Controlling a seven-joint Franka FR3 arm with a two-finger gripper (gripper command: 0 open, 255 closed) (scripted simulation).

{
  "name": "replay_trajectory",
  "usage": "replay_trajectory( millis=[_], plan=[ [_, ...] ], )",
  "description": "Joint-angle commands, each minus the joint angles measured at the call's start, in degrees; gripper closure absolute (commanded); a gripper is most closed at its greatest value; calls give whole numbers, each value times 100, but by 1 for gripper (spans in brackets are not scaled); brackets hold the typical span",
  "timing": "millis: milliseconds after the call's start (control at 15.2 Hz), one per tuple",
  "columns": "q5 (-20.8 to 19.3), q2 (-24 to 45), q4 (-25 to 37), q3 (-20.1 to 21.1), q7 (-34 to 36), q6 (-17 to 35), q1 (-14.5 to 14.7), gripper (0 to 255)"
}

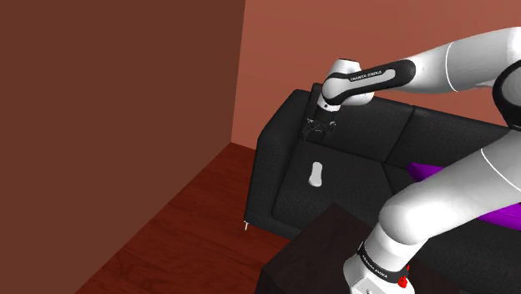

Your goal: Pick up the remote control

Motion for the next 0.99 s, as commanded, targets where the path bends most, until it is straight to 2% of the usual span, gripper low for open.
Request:
replay_trajectory(
  millis=[0, 462, 924],
  plan=[
    [20, 375, 60, -111, 42, 280, -78, 0],
    [277, 1690, 358, -499, 71, 1138, -313, 0],
    [882, 3066, 864, -765, -95, 1789, -604, 0]
  ],
)
